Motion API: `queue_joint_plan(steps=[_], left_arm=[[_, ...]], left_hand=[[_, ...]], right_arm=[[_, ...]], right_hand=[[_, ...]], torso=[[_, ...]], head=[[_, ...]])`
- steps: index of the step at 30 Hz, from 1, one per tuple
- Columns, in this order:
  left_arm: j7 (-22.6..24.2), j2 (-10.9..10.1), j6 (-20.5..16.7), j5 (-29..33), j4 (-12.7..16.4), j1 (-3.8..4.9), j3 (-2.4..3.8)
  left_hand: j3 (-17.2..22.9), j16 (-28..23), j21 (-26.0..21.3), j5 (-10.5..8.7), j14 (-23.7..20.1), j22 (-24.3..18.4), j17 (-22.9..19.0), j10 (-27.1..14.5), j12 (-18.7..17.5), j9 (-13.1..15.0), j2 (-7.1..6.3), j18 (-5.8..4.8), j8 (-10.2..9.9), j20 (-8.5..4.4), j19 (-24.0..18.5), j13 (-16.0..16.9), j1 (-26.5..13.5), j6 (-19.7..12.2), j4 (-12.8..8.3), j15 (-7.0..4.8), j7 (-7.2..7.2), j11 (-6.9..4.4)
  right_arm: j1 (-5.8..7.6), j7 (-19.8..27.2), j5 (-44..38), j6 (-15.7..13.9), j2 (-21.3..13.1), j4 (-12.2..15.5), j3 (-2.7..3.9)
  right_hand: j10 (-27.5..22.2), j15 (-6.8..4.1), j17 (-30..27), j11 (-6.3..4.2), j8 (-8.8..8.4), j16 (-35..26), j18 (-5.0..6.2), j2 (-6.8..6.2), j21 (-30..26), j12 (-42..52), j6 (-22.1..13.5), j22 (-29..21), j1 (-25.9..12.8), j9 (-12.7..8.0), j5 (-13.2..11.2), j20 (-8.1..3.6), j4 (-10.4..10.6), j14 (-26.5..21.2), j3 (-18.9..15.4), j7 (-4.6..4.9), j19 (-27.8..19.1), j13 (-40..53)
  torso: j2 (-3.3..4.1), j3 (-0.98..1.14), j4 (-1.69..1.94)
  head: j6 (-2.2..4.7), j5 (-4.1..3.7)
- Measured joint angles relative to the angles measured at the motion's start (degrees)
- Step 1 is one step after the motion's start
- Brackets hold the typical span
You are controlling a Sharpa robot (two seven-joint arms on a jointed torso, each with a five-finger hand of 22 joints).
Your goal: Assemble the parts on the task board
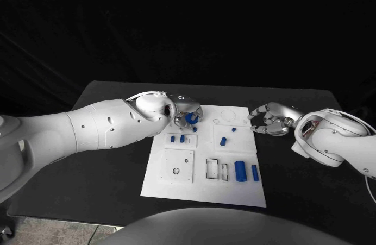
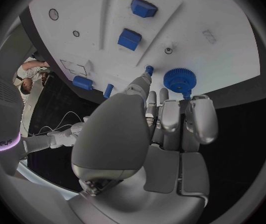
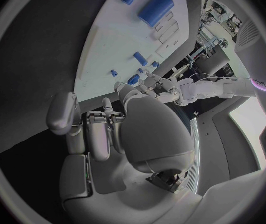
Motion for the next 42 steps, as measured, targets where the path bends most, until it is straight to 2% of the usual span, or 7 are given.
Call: queue_joint_plan(steps=[16,17,26,36,40,41,42], left_arm=[[0.1,1.4,0.6,-0.7,-1.4,-0.84,0.02],[0.1,1.4,0.6,-0.7,-1.5,-0.89,0.02],[0.4,1.9,0.6,-0.7,-2.4,-1.52,0.03],[0.9,2.7,0.6,-0.8,-3.5,-1.96,0.03],[1.1,2.9,0.6,-0.8,-3.9,-2.26,0.03],[1.1,3.0,0.6,-0.8,-4.0,-2.34,0.03],[1.2,3.0,0.6,-0.8,-4.1,-2.44,0.03]], left_hand=[[0.7,0.0,0.3,0.32,-0.4,0.0,-0.9,-0.5,0.0,-0.6,0.01,0.00,0.7,-0.21,0.2,-0.8,0.0,0.9,0.1,-0.01,0.19,-0.11],[0.9,0.0,0.4,0.52,-0.4,0.0,-0.9,-0.5,0.0,-0.6,0.32,0.00,1.0,-0.31,0.4,-0.9,0.3,1.1,-0.1,-0.01,0.12,-0.11],[2.1,0.3,1.7,1.94,-0.1,0.0,-0.9,2.2,0.0,-1.5,0.61,0.00,1.5,-0.51,1.5,-2.3,0.6,2.7,-0.3,-0.32,0.20,-1.11],[2.7,0.5,1.9,2.32,0.1,0.0,-0.9,2.8,0.0,-1.9,0.61,0.00,1.7,-0.64,1.7,-3.1,0.6,3.2,-0.3,-0.51,0.44,-1.12],[3.1,0.5,2.1,2.32,0.3,0.0,-1.0,3.3,0.0,-2.1,0.61,0.00,2.0,-0.72,1.7,-3.7,0.6,3.8,-0.4,-0.72,0.51,-1.44],[3.3,0.5,2.3,2.32,0.3,0.0,-1.1,3.7,0.0,-2.2,0.62,-0.03,2.1,-0.84,1.9,-3.8,0.6,4.1,-0.4,-0.72,0.47,-1.52],[3.5,0.5,2.5,2.35,0.3,0.0,-1.2,4.2,0.0,-2.3,0.97,-0.54,2.4,-1.03,2.1,-4.0,1.0,4.5,-0.6,-0.72,0.65,-1.59]], right_arm=[[0.00,0.0,0.0,0.1,0.0,0.1,0.00],[0.00,0.0,0.0,0.1,0.0,0.1,0.00],[0.00,0.0,0.0,0.3,-0.1,0.1,0.00],[0.00,-0.1,0.0,0.5,-0.1,0.1,0.00],[0.00,-0.1,0.0,0.5,-0.2,0.2,0.00],[0.00,-0.1,0.0,0.5,-0.2,0.2,0.00],[0.00,-0.1,0.0,0.5,-0.2,0.2,0.00]], right_hand=[[0.0,0.00,0.0,0.00,0.00,0.0,0.00,0.00,0.0,0.0,0.0,0.0,0.0,-0.1,0.0,0.21,0.0,0.0,0.0,0.00,-0.2,0.0],[0.0,0.00,0.0,0.00,0.00,0.0,0.00,0.00,0.0,0.0,0.0,0.0,0.0,-0.1,0.0,0.21,0.0,0.0,0.0,0.00,-0.2,0.0],[0.0,0.00,0.0,0.00,0.00,0.0,0.00,0.00,0.0,0.0,0.0,0.0,0.0,-0.1,0.0,0.21,0.0,0.0,0.0,0.00,-0.2,0.0],[0.0,0.00,0.0,0.00,0.00,0.0,0.00,0.00,0.0,0.0,0.0,0.0,0.0,0.0,0.0,0.21,0.0,0.0,0.0,0.00,-0.2,0.0],[0.0,0.00,0.0,0.00,0.00,0.0,0.00,0.00,0.0,0.0,0.0,0.0,0.0,0.0,0.0,0.21,0.0,0.0,0.0,0.00,-0.2,0.0],[0.0,0.00,0.0,0.00,0.00,0.0,0.00,0.00,0.0,0.0,0.0,0.0,0.0,0.0,0.0,0.20,0.0,0.0,0.0,0.00,-0.2,0.0],[0.0,0.00,0.0,0.00,0.00,0.0,0.00,0.00,0.0,0.0,0.0,0.0,0.0,0.0,0.0,0.21,0.1,0.0,0.1,0.00,-0.2,0.0]], torso=[[0.00,-0.01,0.03],[-0.01,-0.01,0.03],[-0.03,-0.01,0.03],[-0.03,-0.01,-0.01],[-0.03,0.00,-0.03],[-0.02,0.00,-0.04],[-0.02,0.00,-0.04]], head=[[0.00,0.09],[0.00,0.09],[0.00,0.15],[0.00,0.15],[0.00,0.09],[0.00,0.05],[0.00,0.04]])
